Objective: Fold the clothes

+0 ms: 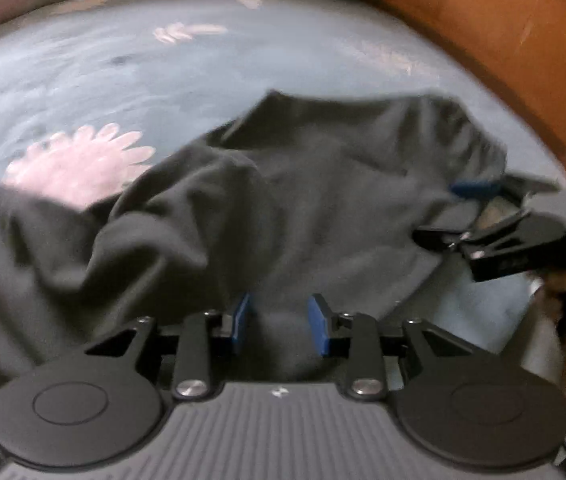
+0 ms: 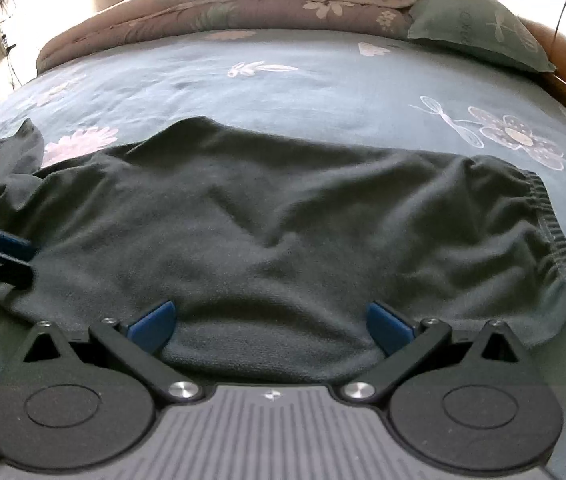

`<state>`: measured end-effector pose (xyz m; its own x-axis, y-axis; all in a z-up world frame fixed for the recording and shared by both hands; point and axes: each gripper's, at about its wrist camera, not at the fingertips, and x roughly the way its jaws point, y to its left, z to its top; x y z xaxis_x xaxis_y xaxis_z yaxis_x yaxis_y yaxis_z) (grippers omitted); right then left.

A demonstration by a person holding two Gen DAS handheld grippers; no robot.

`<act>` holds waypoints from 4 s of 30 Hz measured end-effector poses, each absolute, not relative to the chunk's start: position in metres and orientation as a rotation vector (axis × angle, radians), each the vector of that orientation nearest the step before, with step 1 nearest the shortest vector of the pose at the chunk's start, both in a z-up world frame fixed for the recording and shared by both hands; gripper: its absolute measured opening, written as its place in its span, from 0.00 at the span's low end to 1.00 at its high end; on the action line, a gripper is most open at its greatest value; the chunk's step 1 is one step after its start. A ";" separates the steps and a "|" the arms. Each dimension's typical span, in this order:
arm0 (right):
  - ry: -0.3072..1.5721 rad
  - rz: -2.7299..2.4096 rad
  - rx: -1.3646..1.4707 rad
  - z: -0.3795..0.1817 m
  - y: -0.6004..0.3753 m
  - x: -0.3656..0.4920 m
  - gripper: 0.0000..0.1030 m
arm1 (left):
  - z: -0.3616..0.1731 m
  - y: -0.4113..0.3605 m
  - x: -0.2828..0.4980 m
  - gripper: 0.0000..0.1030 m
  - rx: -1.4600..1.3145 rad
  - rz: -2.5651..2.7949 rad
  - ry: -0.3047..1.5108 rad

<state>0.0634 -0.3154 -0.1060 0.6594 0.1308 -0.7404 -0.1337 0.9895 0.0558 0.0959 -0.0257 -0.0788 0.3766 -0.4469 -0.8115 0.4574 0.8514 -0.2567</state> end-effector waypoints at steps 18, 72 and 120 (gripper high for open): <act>0.829 0.122 0.003 -0.107 -0.313 0.064 1.00 | -0.091 -0.002 0.085 0.51 -0.303 -0.588 1.049; 0.868 0.087 0.001 -0.105 -0.308 0.071 1.00 | -0.152 0.214 0.172 0.42 -1.109 -0.340 0.682; 0.882 0.077 -0.023 -0.102 -0.303 0.072 1.00 | -0.045 0.220 0.015 0.05 -0.512 0.184 0.494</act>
<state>0.0721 -0.3029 -0.1017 0.6332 0.0581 -0.7718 -0.0772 0.9969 0.0117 0.0146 0.2197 -0.0446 0.8672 0.0473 -0.4957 -0.2888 0.8587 -0.4234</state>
